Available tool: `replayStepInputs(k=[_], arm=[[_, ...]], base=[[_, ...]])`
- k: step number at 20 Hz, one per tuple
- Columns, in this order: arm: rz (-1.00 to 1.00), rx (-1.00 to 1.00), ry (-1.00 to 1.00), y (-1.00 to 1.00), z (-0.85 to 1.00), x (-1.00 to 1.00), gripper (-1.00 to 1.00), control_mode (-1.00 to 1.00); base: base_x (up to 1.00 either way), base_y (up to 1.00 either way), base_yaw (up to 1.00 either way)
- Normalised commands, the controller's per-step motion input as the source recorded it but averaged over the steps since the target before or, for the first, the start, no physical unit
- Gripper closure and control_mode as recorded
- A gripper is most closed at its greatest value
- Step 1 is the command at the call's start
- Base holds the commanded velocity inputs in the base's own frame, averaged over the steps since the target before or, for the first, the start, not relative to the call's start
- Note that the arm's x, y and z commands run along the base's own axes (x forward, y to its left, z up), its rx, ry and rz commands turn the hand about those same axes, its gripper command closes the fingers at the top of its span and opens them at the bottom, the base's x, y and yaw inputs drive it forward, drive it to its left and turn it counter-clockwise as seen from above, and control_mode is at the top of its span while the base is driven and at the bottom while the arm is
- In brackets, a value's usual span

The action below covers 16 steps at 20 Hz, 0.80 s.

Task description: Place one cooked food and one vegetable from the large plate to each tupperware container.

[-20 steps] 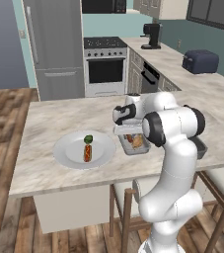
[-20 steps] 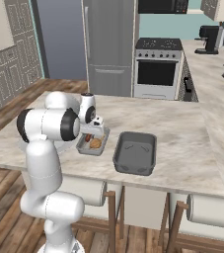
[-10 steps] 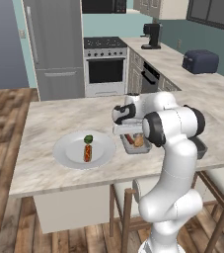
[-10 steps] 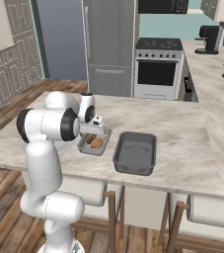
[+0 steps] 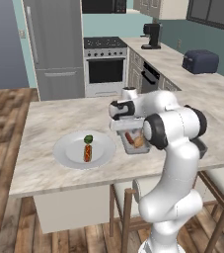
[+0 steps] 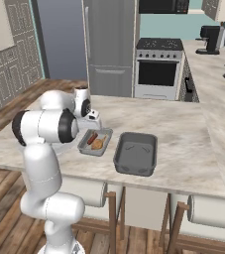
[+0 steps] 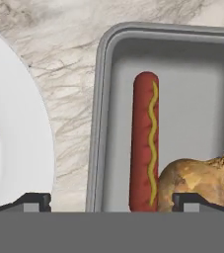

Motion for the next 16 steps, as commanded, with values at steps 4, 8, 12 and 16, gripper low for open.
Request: replayStepInputs(k=[4,8,12,16], arm=[[-0.02,0.00,0.00,0.28,0.50,-0.42,-1.00,-1.00],[-0.15,0.01,0.01,0.64,0.32,-0.72,-1.00,-1.00],[-0.14,0.04,0.00,0.81,0.09,-0.82,-1.00,-1.00],[-0.05,-0.01,0.01,0.74,-0.01,-0.24,-1.00,-1.00]], base=[[0.00,0.00,0.00],[0.00,0.00,0.00],[0.00,0.00,0.00],[0.00,0.00,0.00]])
